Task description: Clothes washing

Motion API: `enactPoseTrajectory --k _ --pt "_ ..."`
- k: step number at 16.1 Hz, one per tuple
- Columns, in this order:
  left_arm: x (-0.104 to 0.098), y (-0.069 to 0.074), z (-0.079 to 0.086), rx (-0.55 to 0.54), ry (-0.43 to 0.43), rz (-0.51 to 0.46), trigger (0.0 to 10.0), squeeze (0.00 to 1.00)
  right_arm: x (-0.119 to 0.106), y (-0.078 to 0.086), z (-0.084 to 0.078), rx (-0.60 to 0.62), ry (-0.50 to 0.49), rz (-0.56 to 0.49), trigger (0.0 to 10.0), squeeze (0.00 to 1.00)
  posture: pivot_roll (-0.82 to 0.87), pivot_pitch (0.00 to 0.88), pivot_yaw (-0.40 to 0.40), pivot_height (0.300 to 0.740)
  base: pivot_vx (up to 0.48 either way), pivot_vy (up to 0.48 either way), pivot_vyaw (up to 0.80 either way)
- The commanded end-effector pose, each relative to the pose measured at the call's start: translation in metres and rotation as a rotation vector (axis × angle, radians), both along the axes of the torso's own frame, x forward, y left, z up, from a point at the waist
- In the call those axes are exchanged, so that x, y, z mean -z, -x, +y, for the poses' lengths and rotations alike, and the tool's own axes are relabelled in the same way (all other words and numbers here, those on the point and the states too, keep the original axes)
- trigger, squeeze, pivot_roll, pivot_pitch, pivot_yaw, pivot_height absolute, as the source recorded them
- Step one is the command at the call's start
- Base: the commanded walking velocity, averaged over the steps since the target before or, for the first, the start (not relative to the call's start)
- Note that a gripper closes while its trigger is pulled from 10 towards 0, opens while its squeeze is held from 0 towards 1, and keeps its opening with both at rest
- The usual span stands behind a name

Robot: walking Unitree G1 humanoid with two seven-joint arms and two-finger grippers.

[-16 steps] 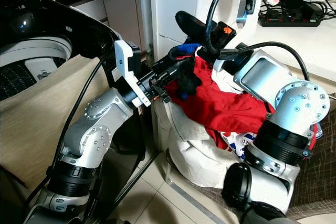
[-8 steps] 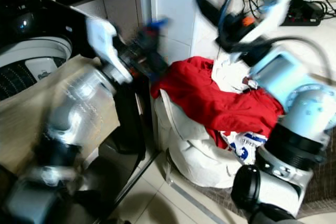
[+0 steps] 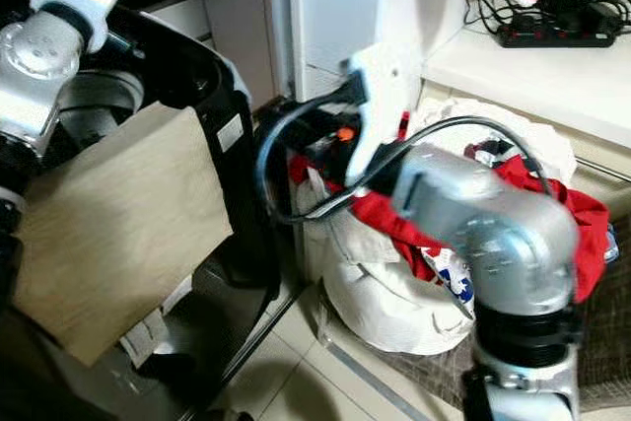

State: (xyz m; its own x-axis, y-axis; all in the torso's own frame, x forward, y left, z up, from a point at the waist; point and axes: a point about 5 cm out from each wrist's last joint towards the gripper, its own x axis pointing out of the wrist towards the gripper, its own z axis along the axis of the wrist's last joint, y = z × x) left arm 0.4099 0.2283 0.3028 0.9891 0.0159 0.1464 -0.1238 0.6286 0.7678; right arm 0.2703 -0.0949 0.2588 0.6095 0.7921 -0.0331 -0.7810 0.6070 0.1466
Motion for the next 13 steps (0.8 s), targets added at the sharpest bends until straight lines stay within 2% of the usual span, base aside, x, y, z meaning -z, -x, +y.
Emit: enactPoseTrajectory --k 1,2,3,7,13 --pt "-0.010 0.000 0.015 -0.077 -0.051 -0.004 10.0 0.00 0.002 0.003 0.003 0.007 0.023 -0.026 10.0 0.00 -0.12 0.000 0.099 0.740 0.000 0.000 0.00" --pt "-0.010 0.001 0.023 -0.108 -0.038 0.022 10.0 0.24 0.004 0.005 0.006 -0.003 0.036 -0.029 10.0 0.00 -0.12 0.000 0.101 0.740 0.000 0.000 0.00" --pt "-0.011 0.002 0.030 -0.129 -0.023 0.037 10.0 1.00 0.006 0.007 0.008 -0.012 0.045 -0.031 10.0 0.00 -0.13 0.000 0.103 0.740 0.000 0.000 0.00" --pt "-0.018 0.007 0.054 -0.199 -0.019 0.039 10.0 1.00 0.010 0.009 0.010 -0.017 0.061 -0.030 10.0 0.00 -0.12 0.000 0.102 0.740 0.000 0.000 0.00" --pt "-0.009 0.007 0.058 -0.199 0.062 0.094 10.0 1.00 0.014 0.010 0.010 -0.023 0.082 -0.032 10.0 0.00 -0.12 0.000 0.096 0.740 0.000 0.000 0.00"
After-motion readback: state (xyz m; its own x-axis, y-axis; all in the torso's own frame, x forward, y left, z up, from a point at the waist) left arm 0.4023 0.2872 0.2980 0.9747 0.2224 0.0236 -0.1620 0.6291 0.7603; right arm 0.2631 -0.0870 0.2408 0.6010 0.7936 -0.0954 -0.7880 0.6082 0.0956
